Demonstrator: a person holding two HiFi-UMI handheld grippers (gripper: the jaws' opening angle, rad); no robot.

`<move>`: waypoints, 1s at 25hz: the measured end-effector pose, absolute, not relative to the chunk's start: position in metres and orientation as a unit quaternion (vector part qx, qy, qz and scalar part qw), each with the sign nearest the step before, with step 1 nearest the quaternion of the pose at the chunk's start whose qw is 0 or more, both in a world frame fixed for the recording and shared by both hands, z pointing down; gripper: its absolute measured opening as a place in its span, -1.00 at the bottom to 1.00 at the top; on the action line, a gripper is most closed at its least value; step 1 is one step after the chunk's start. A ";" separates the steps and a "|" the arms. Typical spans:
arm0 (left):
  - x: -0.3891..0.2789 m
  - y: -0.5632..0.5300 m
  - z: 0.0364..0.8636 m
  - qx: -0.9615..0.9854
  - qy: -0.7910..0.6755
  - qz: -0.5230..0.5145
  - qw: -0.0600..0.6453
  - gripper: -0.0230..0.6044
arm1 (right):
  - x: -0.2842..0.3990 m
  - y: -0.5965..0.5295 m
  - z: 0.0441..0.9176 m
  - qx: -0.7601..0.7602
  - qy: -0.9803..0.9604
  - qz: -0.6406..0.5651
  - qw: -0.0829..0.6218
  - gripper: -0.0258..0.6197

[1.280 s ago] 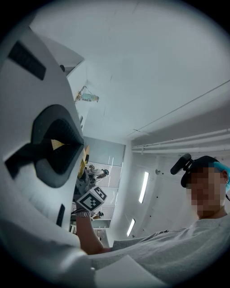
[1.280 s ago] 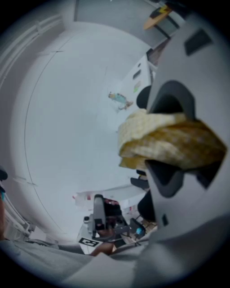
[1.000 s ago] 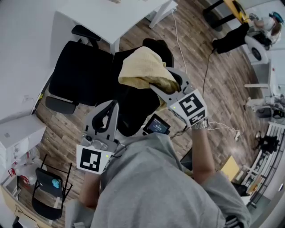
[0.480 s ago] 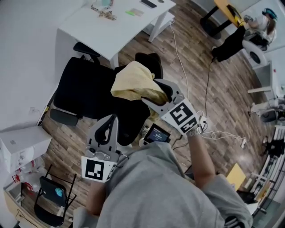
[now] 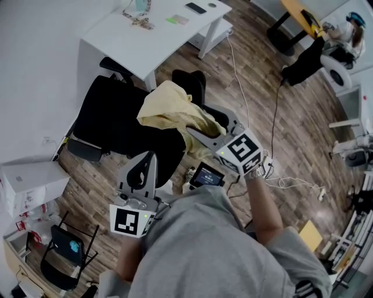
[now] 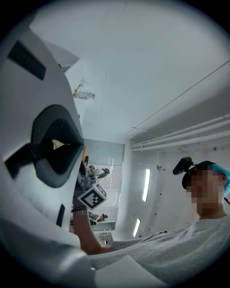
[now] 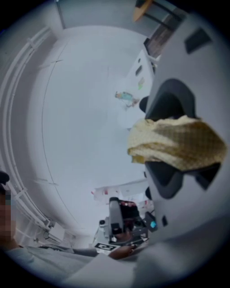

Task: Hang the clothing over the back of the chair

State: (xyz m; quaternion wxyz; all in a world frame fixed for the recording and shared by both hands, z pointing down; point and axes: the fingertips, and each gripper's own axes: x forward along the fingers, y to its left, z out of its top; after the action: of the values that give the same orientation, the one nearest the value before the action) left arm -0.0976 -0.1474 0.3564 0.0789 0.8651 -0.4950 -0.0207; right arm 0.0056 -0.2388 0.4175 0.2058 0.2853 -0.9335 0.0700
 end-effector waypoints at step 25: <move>-0.021 -0.126 0.342 0.860 -0.509 -0.015 0.035 -0.82 | 0.083 -0.202 0.377 0.272 -0.952 0.110 0.085 -0.15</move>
State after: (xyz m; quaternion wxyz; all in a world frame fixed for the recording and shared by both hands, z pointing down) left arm -0.0212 -0.1262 0.3424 0.0349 0.8596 -0.5095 -0.0148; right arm 0.0828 -0.2019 0.3772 0.0850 0.2723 -0.9521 0.1105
